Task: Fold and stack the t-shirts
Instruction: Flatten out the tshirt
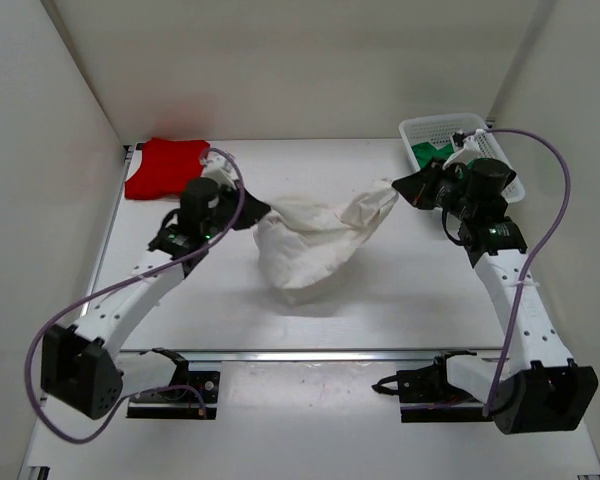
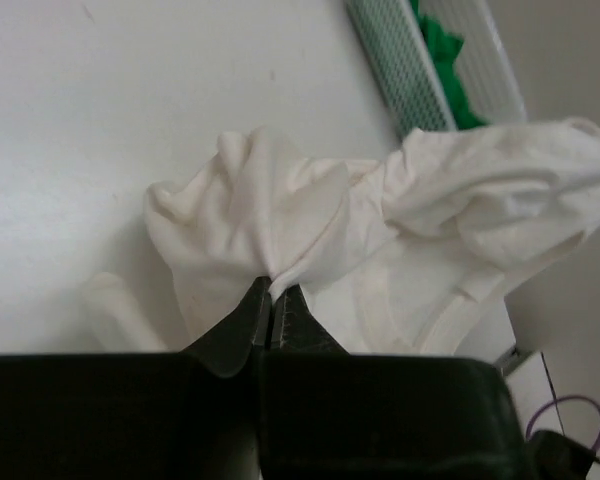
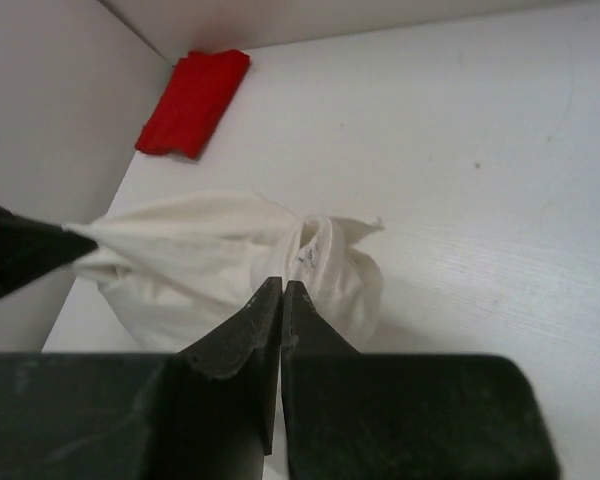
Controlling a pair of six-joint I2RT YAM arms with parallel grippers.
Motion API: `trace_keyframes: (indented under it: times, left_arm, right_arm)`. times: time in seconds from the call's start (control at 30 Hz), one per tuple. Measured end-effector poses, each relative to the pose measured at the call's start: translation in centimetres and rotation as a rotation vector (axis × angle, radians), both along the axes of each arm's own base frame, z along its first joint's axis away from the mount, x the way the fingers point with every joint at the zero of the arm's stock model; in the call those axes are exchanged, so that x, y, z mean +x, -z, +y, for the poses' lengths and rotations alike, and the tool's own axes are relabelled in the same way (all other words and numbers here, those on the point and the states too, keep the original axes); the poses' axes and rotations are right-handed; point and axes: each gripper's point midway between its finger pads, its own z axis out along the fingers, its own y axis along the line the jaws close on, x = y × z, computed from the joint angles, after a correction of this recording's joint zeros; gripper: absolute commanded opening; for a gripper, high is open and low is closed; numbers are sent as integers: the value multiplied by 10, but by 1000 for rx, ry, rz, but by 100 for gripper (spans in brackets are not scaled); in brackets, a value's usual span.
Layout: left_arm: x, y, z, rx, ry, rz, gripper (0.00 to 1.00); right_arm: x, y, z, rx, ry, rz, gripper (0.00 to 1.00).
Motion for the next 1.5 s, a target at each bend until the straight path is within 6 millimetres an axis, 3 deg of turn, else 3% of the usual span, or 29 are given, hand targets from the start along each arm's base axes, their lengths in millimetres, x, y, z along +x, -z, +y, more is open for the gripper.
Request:
trace_keyframes:
  times: [0.1, 0.17, 0.2, 0.23, 0.33, 0.4, 0.47, 0.6, 0.7, 0.73, 0.8, 0.9, 0.97, 1.07, 1.17, 1.27, 1.33, 1.4, 1.5]
  left_arm:
    - [5, -55, 33, 14, -73, -128, 3]
    - [-4, -76, 44, 37, -92, -193, 9]
    - [-12, -81, 48, 53, -94, -216, 12]
    - [-18, -86, 52, 67, -95, -237, 22]
    - [-35, -84, 59, 83, -94, -272, 25]
    - [-43, -63, 63, 94, -90, -250, 22]
    - [-48, -31, 64, 118, -83, -195, 14]
    - [-53, 29, 67, 192, -71, -34, 5]
    - [-53, 29, 75, 218, -82, -7, 0]
    - [-51, 21, 78, 221, -93, -16, 0]
    - [-46, -10, 83, 219, -108, -64, 0]
    - [-40, -75, 84, 201, -119, -182, 0]
    - [-40, -124, 84, 187, -127, -273, 0]
    - [-45, -178, 87, 159, -143, -378, 0]
    - [-52, -206, 92, 154, -156, -416, 0]
    - [-50, -228, 94, 165, -173, -437, 0]
    - [-45, -234, 94, 177, -182, -441, 0]
    - [-40, -231, 93, 194, -185, -431, 0]
    - [-26, -208, 92, 232, -183, -380, 0]
  right_arm:
    - [-13, -59, 6, -23, -21, -118, 0]
    - [-21, -98, 6, -35, -24, -207, 0]
    - [-27, -114, 7, -37, -32, -245, 0]
    - [-33, -129, 8, -42, -37, -281, 0]
    - [-47, -151, 17, -49, -63, -346, 0]
    - [-50, -141, 22, -56, -82, -330, 0]
    - [-47, -116, 22, -59, -87, -283, 0]
    - [-36, -30, 8, -61, -56, -80, 0]
    - [-33, 32, 4, -79, -34, 97, 0]
    - [-37, 43, 6, -89, -39, 136, 0]
    - [-45, 43, 13, -103, -60, 145, 0]
    - [-62, 12, 34, -131, -115, 66, 0]
    - [-82, -26, 55, -142, -169, -27, 0]
    - [-128, -100, 82, -115, -255, -219, 0]
    - [-170, -154, 91, -61, -320, -351, 0]
    - [-187, -198, 81, -27, -289, -453, 0]
    - [-178, -214, 75, -48, -221, -494, 0]
    - [-153, -216, 71, -97, -156, -502, 0]
    - [-68, -188, 32, -165, -1, -441, 0]
